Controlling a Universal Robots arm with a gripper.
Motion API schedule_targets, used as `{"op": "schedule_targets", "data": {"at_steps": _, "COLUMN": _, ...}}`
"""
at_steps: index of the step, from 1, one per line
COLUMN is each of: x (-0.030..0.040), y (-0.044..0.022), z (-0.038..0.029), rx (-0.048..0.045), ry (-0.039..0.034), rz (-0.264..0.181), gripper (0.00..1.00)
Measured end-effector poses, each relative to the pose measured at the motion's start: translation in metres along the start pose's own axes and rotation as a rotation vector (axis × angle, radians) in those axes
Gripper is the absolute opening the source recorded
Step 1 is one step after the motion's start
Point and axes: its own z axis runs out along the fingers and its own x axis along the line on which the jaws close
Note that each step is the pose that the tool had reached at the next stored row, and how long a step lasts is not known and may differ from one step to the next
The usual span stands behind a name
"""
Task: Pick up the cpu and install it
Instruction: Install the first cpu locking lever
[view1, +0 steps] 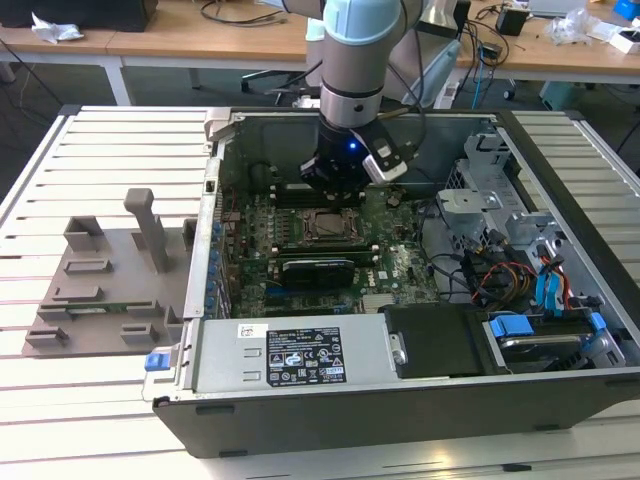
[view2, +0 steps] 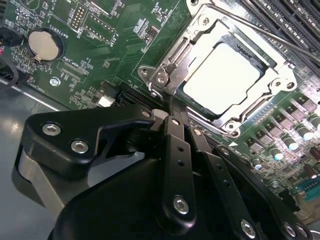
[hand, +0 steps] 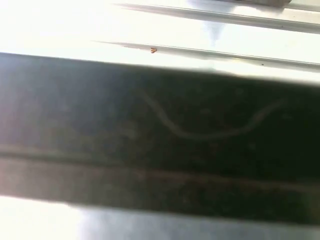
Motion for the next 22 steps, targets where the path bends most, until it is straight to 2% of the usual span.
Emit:
{"op": "schedule_targets", "data": {"at_steps": 2, "x": -0.0006, "y": -0.0001, "z": 0.0000, "rx": -0.0062, "ry": -0.0004, "rz": 0.000, "gripper": 0.11}}
{"op": "schedule_targets", "data": {"at_steps": 6, "x": -0.0009, "y": 0.0001, "z": -0.0017, "rx": -0.0052, "ry": -0.0007, "rz": 0.000, "gripper": 0.11}}
{"op": "schedule_targets", "data": {"at_steps": 10, "x": -0.0010, "y": 0.0004, "z": -0.0115, "rx": 0.0164, "ry": 0.0018, "rz": 0.000, "gripper": 0.11}}
{"op": "schedule_targets", "data": {"at_steps": 15, "x": -0.0007, "y": -0.0030, "z": -0.0168, "rx": 0.0413, "ry": 0.0044, "rz": 0.000, "gripper": 0.11}}
{"op": "schedule_targets", "data": {"at_steps": 18, "x": -0.0002, "y": -0.0077, "z": -0.0178, "rx": 0.0495, "ry": 0.0052, "rz": 0.000, "gripper": 0.11}}
{"op": "schedule_targets", "data": {"at_steps": 22, "x": 0.0005, "y": -0.0139, "z": -0.0181, "rx": 0.0518, "ry": 0.0054, "rz": 0.000, "gripper": 0.11}}
